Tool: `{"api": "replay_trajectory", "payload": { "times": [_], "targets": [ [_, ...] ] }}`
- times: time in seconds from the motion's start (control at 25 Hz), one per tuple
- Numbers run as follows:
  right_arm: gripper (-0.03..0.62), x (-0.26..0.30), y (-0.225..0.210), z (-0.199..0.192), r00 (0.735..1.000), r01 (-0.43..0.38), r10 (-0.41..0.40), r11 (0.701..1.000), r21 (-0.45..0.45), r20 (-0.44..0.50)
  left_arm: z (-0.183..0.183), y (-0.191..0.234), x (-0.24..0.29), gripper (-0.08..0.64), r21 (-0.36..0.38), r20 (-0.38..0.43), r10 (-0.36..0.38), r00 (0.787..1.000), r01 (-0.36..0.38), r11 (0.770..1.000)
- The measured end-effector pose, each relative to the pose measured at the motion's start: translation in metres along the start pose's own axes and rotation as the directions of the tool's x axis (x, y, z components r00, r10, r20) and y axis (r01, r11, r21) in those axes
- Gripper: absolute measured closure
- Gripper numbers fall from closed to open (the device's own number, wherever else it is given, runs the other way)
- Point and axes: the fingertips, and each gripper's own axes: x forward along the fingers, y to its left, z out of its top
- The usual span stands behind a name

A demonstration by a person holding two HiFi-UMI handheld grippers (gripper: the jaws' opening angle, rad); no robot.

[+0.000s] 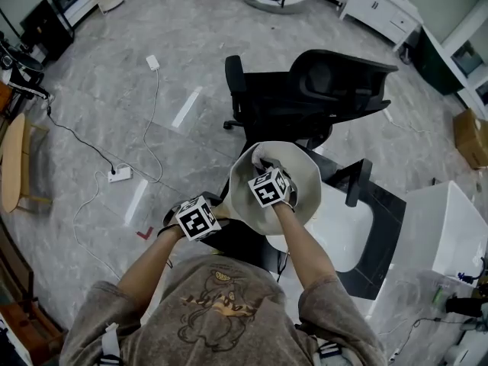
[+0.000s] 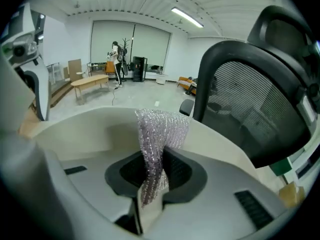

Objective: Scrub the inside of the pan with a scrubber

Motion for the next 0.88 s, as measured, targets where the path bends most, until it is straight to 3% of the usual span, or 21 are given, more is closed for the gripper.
{"api": "replay_trajectory", "payload": {
  "times": [0.36, 0.88],
  "targets": [
    [0.506, -0.018, -0.051, -0.035, 0.986, 0.147, -0.151, 0.987, -0.064, -0.064, 0.001, 0.002, -0.001, 0.308, -0.007, 0.005, 0.011, 1.0, -0.011, 1.0],
    [0.509, -0.075, -0.106, -0.053, 0.962, 0.232, -0.246, 0.965, -0.12, -0.117, 0.0, 0.002, 0.002, 0.311, -0.03, 0.007, 0.049, 0.999, -0.049, 0.998]
  ]
}}
